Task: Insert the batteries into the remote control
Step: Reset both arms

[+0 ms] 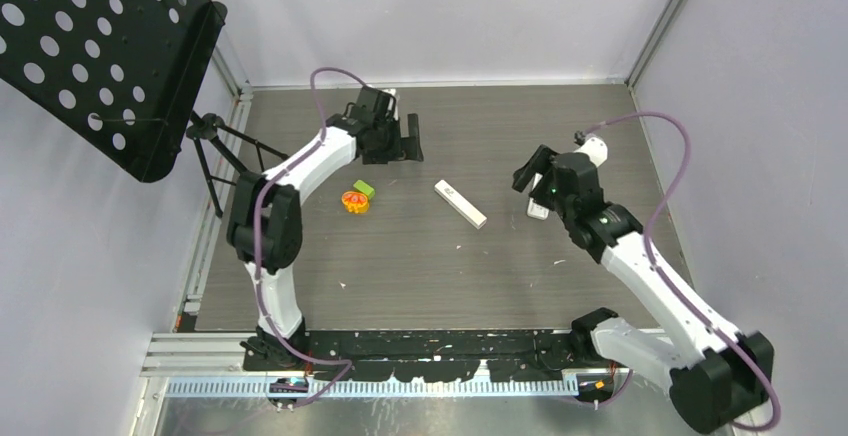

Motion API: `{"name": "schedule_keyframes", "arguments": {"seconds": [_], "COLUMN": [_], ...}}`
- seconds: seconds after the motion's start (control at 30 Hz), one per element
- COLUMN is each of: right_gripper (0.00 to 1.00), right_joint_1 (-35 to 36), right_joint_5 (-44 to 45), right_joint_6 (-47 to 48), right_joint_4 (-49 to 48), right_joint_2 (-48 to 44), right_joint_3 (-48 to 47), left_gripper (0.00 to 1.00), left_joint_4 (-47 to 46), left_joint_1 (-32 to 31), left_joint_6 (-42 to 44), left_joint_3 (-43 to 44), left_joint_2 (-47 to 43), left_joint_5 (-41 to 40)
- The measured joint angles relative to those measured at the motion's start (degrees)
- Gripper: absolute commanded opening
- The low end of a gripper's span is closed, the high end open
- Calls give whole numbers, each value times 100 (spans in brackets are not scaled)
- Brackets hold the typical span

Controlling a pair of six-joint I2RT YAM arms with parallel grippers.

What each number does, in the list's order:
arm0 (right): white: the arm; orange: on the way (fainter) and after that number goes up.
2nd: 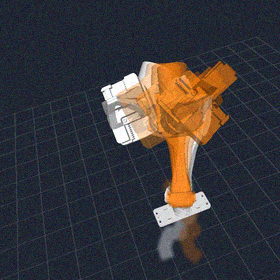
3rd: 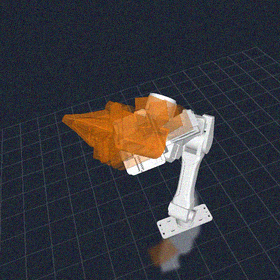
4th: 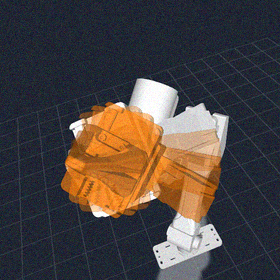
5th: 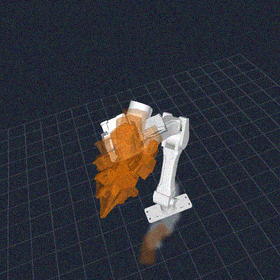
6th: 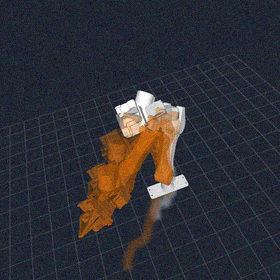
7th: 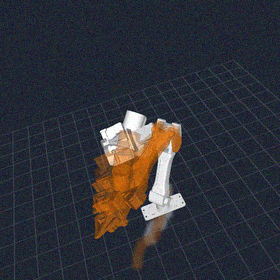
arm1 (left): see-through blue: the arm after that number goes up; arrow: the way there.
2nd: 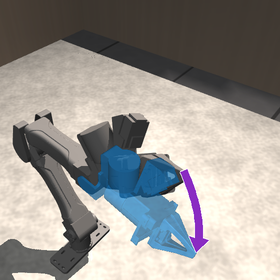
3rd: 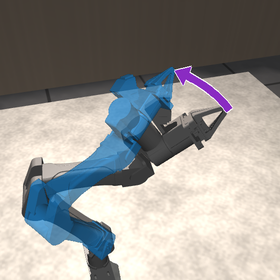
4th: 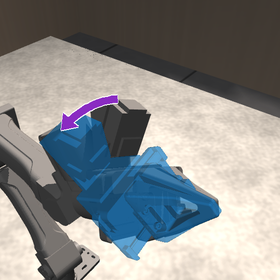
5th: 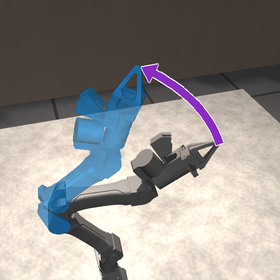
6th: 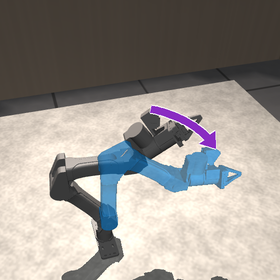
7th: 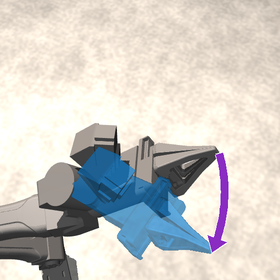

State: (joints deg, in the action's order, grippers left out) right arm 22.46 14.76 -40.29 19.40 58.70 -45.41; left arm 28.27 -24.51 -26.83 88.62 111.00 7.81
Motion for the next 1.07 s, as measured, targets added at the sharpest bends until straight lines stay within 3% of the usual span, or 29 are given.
{"name": "schedule_keyframes", "arguments": {"seconds": [0.27,0.57,0.87,1.07], "right_gripper": [87,88,90,90], "right_joint_1": [-9,-11,-11,-9], "right_joint_5": [1526,3075,3888,4218], "right_joint_6": [678,1012,1235,1329], "right_joint_4": [1134,1838,2009,2011], "right_joint_2": [-1757,-3875,-4621,-4682], "right_joint_3": [-437,-903,-946,-962], "left_gripper": [100,100,100,100], "left_joint_4": [254,363,367,343], "left_joint_1": [9,-136,-146,-146], "left_joint_6": [48,170,393,483], "left_joint_3": [-1137,-2673,-3783,-4063], "left_joint_2": [-1810,-4881,-7563,-8306], "left_joint_5": [-118,-378,-1064,-1486]}}
